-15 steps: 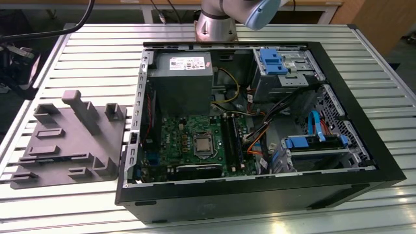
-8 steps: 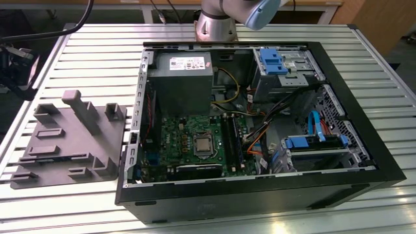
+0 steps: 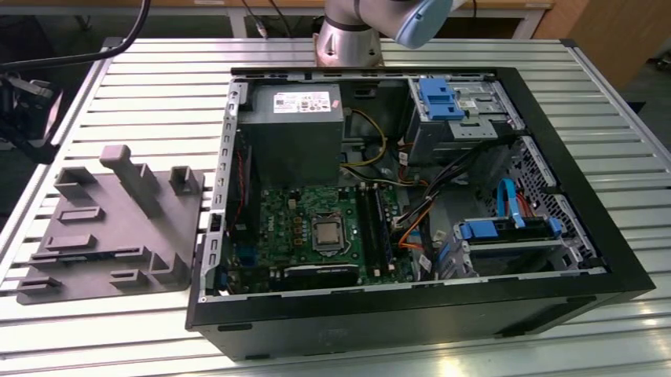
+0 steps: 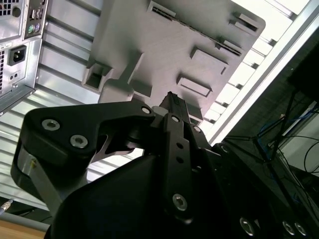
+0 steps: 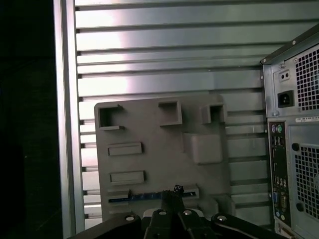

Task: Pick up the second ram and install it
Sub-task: 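Reach for the second ram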

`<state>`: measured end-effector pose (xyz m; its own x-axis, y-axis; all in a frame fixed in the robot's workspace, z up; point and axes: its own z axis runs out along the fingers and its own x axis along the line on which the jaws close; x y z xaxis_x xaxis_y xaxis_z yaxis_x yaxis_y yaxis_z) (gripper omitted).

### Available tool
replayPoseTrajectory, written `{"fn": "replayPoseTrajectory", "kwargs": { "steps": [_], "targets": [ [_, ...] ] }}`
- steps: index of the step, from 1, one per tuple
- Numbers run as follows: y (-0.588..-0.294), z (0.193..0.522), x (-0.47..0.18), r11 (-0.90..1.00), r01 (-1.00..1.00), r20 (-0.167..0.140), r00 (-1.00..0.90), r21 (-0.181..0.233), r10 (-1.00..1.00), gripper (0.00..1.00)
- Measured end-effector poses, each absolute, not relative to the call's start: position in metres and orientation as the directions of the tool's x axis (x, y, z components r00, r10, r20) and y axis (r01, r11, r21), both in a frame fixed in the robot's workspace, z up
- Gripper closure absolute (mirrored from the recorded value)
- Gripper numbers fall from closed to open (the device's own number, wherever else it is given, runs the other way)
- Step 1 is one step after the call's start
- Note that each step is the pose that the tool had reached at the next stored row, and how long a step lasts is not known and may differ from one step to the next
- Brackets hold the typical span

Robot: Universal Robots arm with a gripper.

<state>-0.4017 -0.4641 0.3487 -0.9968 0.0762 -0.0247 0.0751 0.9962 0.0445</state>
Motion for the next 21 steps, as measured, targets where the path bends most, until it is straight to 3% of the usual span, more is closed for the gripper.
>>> {"fn": "replayPoseTrajectory", "kwargs": {
  "steps": [21],
  "targets": [
    [-0.4673,0.3400,-0.4063,0.996,0.075,-0.024,-0.997,0.044,0.076,0.89]
  ]
}}
